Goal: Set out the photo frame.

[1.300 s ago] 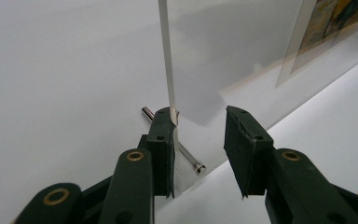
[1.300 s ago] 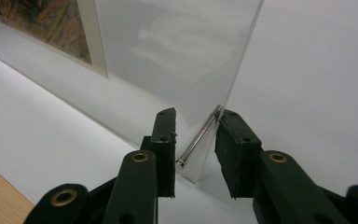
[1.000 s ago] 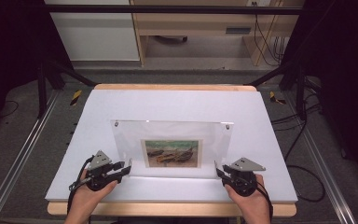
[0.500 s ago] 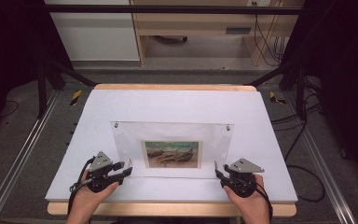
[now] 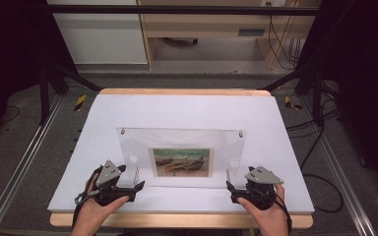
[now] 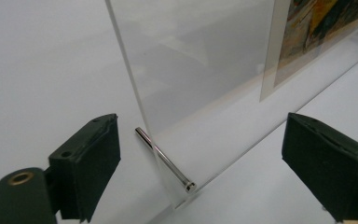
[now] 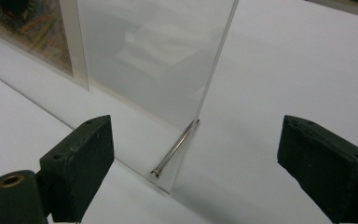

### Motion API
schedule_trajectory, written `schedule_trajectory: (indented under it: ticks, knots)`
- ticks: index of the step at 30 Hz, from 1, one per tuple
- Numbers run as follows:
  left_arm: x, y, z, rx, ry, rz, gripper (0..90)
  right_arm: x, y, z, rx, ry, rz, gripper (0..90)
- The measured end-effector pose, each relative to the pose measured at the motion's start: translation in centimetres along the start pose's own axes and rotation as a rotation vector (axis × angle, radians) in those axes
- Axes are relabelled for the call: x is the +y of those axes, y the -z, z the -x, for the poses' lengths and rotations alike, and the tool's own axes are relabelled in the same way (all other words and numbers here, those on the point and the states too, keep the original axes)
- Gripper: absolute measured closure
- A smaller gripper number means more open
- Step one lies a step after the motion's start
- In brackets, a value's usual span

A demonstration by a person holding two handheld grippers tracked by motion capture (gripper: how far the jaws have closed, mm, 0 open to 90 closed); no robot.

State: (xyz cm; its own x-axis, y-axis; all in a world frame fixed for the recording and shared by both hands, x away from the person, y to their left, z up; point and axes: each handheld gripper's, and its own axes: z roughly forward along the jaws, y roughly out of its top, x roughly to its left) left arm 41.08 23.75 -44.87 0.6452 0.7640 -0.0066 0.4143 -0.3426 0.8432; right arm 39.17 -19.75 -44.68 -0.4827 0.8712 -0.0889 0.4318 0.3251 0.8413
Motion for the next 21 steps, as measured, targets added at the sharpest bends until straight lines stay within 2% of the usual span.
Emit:
schedule_trajectory:
  ticks: [7,21]
  knots:
    - [-0.2,0.7,-0.7,0.011,0.01,0.023,5.7,-0.4,0.9,0.8,0.0,0.001,0.015,7.5]
    - [-0.7,1.9,-1.9,0.043,-0.004,0.033,6.3,-1.9,2.7,2.6,-0.032,-0.049,0.013,7.6]
